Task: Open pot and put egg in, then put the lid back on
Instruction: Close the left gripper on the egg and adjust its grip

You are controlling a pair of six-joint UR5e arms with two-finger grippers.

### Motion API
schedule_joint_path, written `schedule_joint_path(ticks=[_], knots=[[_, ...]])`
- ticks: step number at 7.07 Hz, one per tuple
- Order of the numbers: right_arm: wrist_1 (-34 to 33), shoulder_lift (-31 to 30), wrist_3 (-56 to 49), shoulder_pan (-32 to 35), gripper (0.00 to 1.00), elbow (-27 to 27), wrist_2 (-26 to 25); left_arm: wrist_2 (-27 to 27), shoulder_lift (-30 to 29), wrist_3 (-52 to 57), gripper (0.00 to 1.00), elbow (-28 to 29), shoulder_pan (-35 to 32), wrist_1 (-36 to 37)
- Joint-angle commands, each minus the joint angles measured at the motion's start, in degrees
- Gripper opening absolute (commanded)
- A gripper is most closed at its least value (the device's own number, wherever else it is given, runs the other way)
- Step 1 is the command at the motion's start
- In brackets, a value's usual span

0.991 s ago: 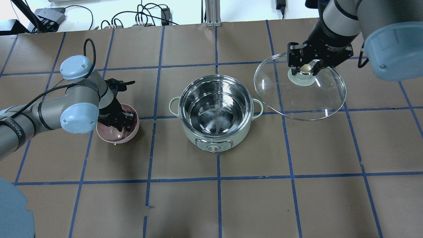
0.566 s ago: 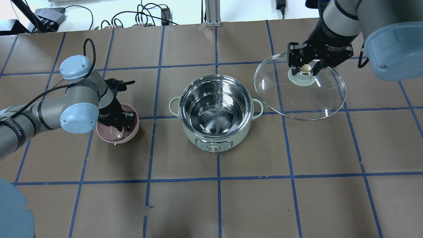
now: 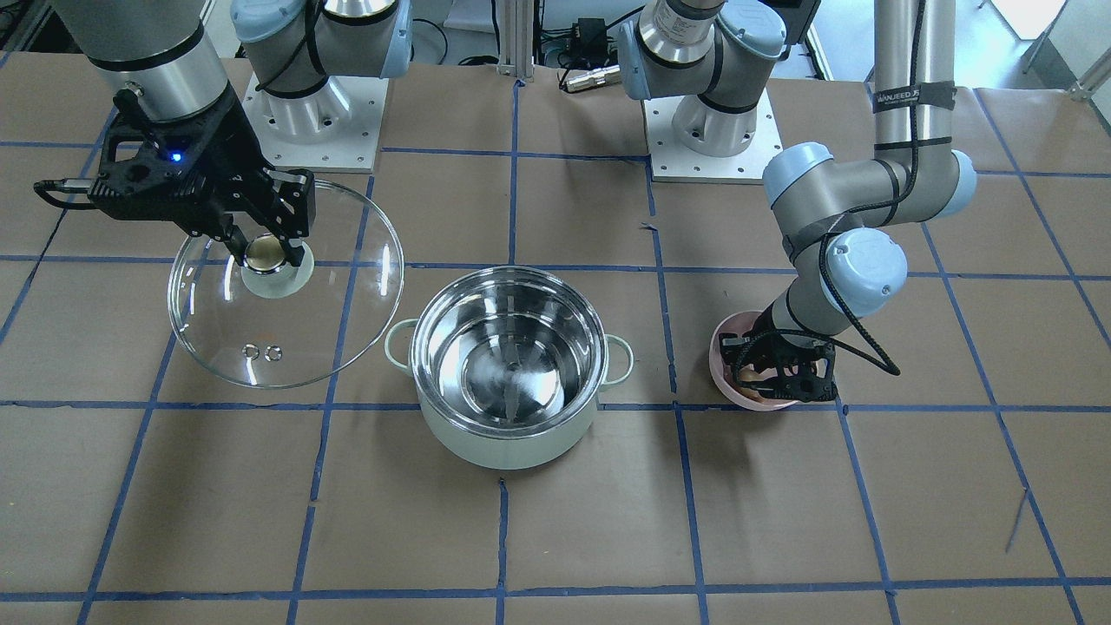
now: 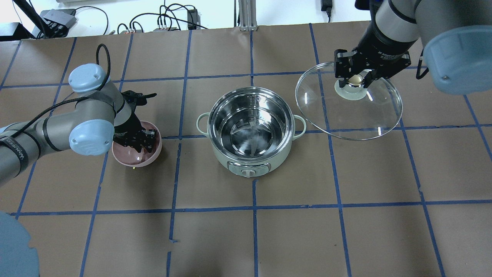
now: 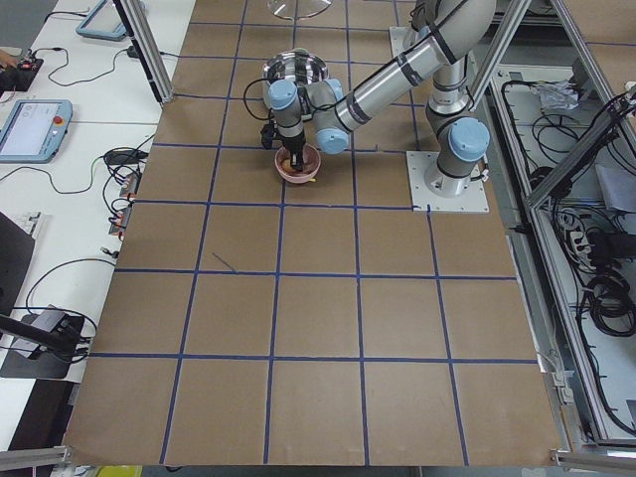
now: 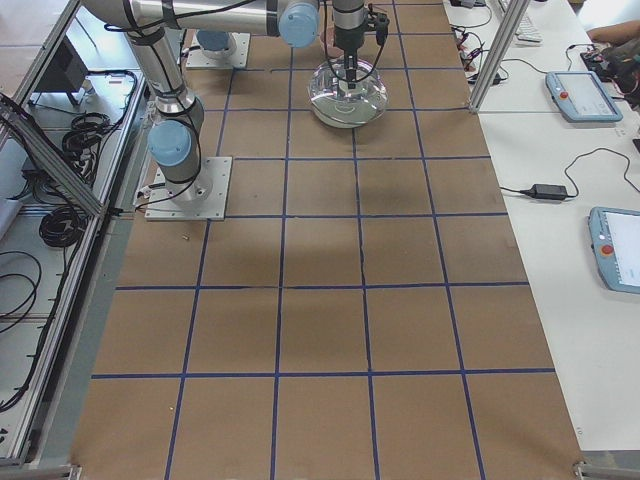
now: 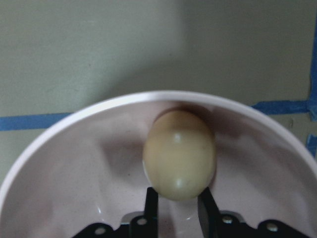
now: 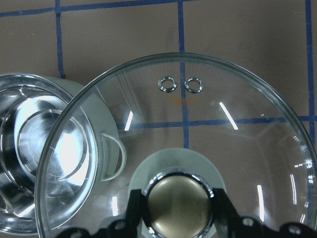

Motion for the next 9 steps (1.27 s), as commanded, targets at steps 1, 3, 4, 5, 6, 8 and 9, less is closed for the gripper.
schedule_joint_path(ticks=[1,3,4,5,6,8,9], knots=[[0.0,0.0,0.0,0.0,0.34,0.0,0.0,0.1,0.2,0.0,0.42,-0.2,0.0,1.2],[0.1,0.0,0.0,0.0,0.34,0.0,0.0,0.0,0.2,0.0,0.49,-0.2,0.0,1.4],[0.1,0.0,0.0,0.0,0.34,0.0,0.0,-0.1,0.2,0.0,0.55,-0.2,0.0,1.6],[0.1,0.0,0.0,0.0,0.34,0.0,0.0,-0.1,0.2,0.1,0.56,-0.2,0.0,1.8],[0.1,0.0,0.1,0.0,0.34,0.0,0.0,-0.1,0.2,0.1,0.56,-0.2,0.0,1.9],[0.1,0.0,0.1,0.0,0.34,0.0,0.0,0.0,0.1,0.3,0.6,-0.2,0.0,2.2],[0.0,0.0,0.1,0.0,0.34,0.0,0.0,0.0,0.0,0.3,0.6,-0.2,0.0,2.2]])
